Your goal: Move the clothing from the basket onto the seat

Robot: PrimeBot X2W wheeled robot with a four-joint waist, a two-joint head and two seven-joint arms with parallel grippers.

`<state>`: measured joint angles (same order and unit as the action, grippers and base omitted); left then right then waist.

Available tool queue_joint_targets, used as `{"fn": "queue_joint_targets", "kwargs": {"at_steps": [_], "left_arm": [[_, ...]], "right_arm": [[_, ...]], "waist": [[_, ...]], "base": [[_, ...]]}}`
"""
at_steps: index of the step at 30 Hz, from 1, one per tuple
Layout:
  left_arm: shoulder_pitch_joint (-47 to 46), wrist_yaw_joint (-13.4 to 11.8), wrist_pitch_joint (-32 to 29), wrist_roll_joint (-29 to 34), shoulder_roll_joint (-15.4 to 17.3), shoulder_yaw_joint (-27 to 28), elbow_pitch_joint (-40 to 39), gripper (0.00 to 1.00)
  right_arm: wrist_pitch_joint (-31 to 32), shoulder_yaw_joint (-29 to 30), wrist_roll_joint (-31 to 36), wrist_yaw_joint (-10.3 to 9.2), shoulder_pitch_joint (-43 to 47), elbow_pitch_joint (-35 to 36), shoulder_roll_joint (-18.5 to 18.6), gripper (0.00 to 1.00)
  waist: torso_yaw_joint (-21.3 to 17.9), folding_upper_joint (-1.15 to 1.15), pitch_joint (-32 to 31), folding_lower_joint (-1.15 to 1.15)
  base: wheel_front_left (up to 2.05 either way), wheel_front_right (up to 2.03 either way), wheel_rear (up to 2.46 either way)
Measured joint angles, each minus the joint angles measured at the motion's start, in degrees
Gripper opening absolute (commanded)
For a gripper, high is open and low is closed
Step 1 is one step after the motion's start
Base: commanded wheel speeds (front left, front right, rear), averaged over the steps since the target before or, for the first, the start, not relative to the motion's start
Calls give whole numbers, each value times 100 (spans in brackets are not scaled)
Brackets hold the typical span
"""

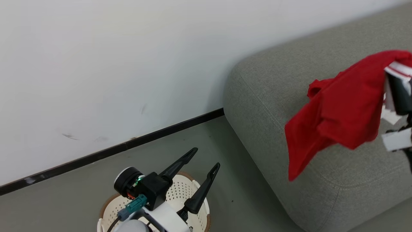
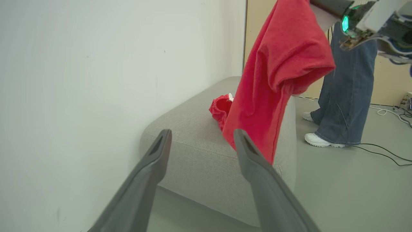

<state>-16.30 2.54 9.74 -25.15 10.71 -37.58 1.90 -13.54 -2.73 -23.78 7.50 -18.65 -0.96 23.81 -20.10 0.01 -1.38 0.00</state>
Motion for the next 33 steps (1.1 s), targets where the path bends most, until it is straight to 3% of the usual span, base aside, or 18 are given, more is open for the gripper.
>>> {"fn": "queue_joint_targets", "kwargs": {"at_steps": [8, 16, 33], "left_arm": [[0, -89, -9, 49, 42, 30, -176, 100], [-5, -193, -71, 58, 38, 78, -392, 100], [-175, -257, -442, 270, 197, 63, -740, 100]], "right_arm": [[358, 548, -45, 0, -1134, -402, 216, 0], [809, 926, -40, 0, -2090, -1074, 661, 0], [915, 1897, 207, -1, -2773, -2268, 1481, 0]], "waist": [[32, 0, 162, 0], [136, 0, 399, 0], [370, 0, 1013, 0]], "base": [[0, 0, 0], [0, 0, 0], [0, 0, 0]]}}
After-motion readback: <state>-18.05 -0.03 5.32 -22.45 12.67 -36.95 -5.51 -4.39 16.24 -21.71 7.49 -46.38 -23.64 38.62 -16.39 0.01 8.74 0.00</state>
